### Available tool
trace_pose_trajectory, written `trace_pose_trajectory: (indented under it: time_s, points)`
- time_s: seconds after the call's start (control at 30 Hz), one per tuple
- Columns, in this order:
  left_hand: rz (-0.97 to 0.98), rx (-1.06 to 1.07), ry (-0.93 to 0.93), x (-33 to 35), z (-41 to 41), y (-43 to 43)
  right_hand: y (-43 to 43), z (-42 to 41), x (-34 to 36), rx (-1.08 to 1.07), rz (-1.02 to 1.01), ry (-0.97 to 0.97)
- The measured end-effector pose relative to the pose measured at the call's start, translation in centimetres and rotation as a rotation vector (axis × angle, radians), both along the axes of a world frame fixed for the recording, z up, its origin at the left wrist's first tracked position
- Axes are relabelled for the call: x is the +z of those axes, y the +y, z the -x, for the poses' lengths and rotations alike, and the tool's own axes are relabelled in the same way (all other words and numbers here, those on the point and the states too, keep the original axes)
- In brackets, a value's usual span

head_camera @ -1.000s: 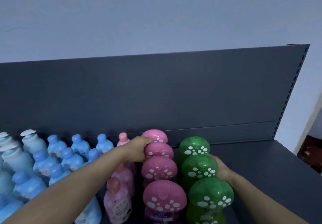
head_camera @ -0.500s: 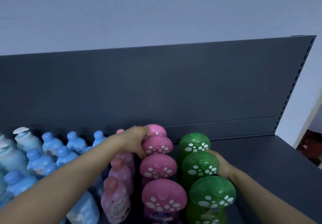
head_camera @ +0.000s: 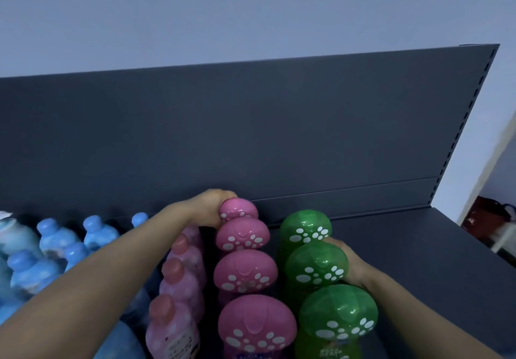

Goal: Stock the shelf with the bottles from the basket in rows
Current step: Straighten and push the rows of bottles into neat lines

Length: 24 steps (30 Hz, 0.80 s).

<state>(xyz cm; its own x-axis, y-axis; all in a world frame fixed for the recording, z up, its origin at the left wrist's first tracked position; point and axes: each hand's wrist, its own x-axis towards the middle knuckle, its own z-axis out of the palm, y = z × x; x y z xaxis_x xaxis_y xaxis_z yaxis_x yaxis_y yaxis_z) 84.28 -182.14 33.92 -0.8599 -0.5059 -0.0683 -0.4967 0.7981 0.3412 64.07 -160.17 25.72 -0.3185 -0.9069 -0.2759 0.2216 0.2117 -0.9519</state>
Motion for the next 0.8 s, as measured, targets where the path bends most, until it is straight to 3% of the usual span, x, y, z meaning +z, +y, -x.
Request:
trace_pose_trajectory:
  time_s: [0.27, 0.4, 0.47, 0.53, 0.6, 0.63, 0.7, 0.8]
  points:
    - [-0.021, 0.039, 0.002, -0.5, 0.8, -1.3, -0.4, 0.1, -0.1, -0.009, 0.023, -0.078]
    - [0.079, 0.1, -0.121, 1.0, 0.0, -0.4, -0.3, -0.3, 0.3, 0.0, -0.005, -0.082]
    - [0.188, 0.154, 0.059, 2.6, -2.0, 2.1, 0.9, 0.0, 0.6, 0.059, -0.036, 0.128]
    - [0.232, 0.276, 0.574, 2.8, -5.3, 7.2, 2.6, 1.4, 0.7, 0.0, -0.008, 0.441]
    - [0.137, 0.364, 1.093, 0.6, -8.9, 14.4, 5.9, 1.6, 0.9, -0.2, 0.116, 0.48]
    - [0.063, 0.385, 1.192, -1.2, -10.2, 17.9, 7.9, 1.3, 0.9, -0.273, 0.179, 0.473]
    - [-0.158, 0.459, 1.158, -5.2, -11.4, 23.1, 11.7, -0.4, 0.4, -0.226, 0.204, 0.43]
    - [-0.333, 0.593, 0.926, -9.5, -10.6, 25.5, 15.0, -3.5, -0.4, 0.09, 0.105, 0.419]
